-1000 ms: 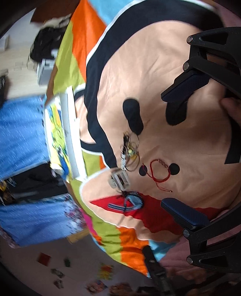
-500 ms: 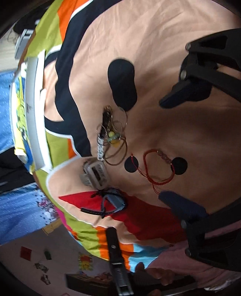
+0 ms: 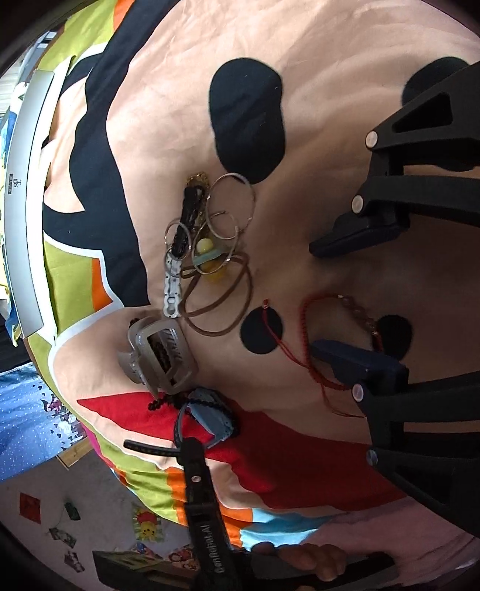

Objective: Organize jewelry
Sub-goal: 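Lower the right tool to the red string bracelet while the left tool reaches the grey watch, then close the right tool on the red bracelet while the left tool grasps the grey watch strap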

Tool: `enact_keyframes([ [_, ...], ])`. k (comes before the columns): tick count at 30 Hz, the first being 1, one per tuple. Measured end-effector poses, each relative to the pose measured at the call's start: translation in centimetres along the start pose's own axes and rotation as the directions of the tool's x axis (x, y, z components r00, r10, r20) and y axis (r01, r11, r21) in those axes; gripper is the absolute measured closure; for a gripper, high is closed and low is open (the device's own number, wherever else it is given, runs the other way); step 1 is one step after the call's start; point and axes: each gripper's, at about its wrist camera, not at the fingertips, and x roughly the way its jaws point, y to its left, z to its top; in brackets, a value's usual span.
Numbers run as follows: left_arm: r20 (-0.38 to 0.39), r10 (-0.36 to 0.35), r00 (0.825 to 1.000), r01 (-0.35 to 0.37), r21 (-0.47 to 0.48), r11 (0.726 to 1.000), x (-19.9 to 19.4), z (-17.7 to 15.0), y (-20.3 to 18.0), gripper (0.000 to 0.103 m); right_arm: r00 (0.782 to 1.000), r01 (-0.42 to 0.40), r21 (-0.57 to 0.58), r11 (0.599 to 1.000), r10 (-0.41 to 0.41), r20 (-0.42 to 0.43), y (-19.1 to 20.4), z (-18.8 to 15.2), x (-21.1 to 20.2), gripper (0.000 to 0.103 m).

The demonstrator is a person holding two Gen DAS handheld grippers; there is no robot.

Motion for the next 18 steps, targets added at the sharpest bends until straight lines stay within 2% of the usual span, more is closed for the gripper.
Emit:
enact_keyframes([
  [4, -0.006, -0.015, 1.0, 0.015, -0.012, 1.0, 0.2, 0.0, 0.3, 0.079, 1.0, -0.014, 0.011, 1.0, 0.014, 0.012, 0.0, 0.9, 0.5, 0.074],
  [9, 0.007, -0.024, 1.0, 0.024, -0.022, 0.999, 0.1, 0.1, 0.5, 0.082, 0.999, -0.036, 0.017, 0.999, 0.035, 0.039, 0.1, 1.3, 0.7, 0.091],
  [12, 0.016, -0.027, 0.999, 0.028, -0.022, 0.999, 0.0, 0.0, 0.4, 0.084, 0.997, -0.043, 0.021, 0.999, 0.042, 0.066, 0.1, 1.0, 0.1, 0.096],
  [18, 0.044, -0.038, 0.998, 0.038, 0.002, 0.999, -0.8, -0.3, -0.2, 0.088, 0.989, -0.094, 0.038, 0.995, 0.089, 0.12, -0.1, 1.0, -0.9, 0.098],
])
